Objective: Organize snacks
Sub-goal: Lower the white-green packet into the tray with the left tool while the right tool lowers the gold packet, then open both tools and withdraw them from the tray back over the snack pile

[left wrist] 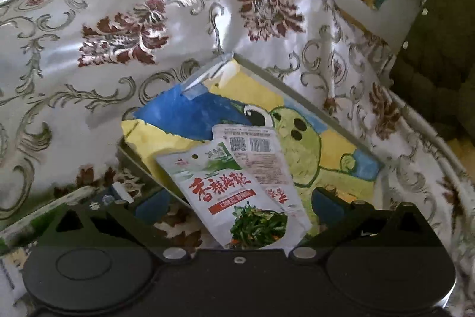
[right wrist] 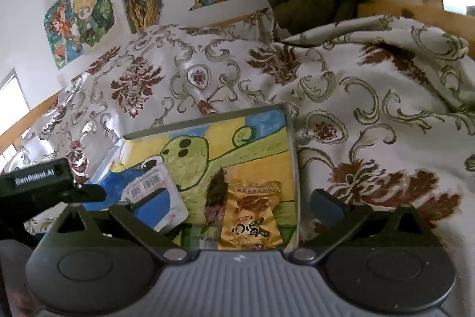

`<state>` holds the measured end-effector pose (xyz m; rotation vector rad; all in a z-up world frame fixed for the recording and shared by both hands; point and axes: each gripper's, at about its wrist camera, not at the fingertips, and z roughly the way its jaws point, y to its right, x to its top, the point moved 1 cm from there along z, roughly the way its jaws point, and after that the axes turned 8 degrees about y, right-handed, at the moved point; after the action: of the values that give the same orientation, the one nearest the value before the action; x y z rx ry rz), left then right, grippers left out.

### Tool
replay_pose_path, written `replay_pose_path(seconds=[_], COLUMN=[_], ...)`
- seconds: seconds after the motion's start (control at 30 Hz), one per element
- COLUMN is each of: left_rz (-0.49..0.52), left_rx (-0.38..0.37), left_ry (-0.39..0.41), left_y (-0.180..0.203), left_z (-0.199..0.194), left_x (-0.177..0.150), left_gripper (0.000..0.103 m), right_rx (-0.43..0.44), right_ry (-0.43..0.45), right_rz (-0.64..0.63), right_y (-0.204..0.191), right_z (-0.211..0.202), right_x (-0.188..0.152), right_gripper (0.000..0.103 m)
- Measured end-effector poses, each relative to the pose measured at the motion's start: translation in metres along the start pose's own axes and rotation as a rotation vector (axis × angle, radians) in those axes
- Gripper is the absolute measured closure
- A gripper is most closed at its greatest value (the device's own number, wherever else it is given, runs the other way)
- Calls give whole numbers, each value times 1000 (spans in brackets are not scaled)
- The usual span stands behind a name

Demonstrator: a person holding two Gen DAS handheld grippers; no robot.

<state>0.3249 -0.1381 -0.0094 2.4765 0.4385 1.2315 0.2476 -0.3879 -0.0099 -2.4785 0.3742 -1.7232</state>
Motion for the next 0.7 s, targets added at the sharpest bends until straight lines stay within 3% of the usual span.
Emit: replay_pose_path(seconds=[0.27,0.47,0.7], left_rz=[153,245,308], left_rx=[-32,-46,-35], left_ry=[151,250,287], left_y=[-11,-22,-41], left_z=[-64,-118,-166], left_x=[-17,-32,-40], left_gripper=[1,1,1], right_rx=[-56,-58,-10], right_ry=[50,85,89], right_rz=[-83,-53,-69], right_y=[-13,-23,-43], right_z=[-37,-63,-106], right_x=[4,9,-2], right_gripper=[0,0,0])
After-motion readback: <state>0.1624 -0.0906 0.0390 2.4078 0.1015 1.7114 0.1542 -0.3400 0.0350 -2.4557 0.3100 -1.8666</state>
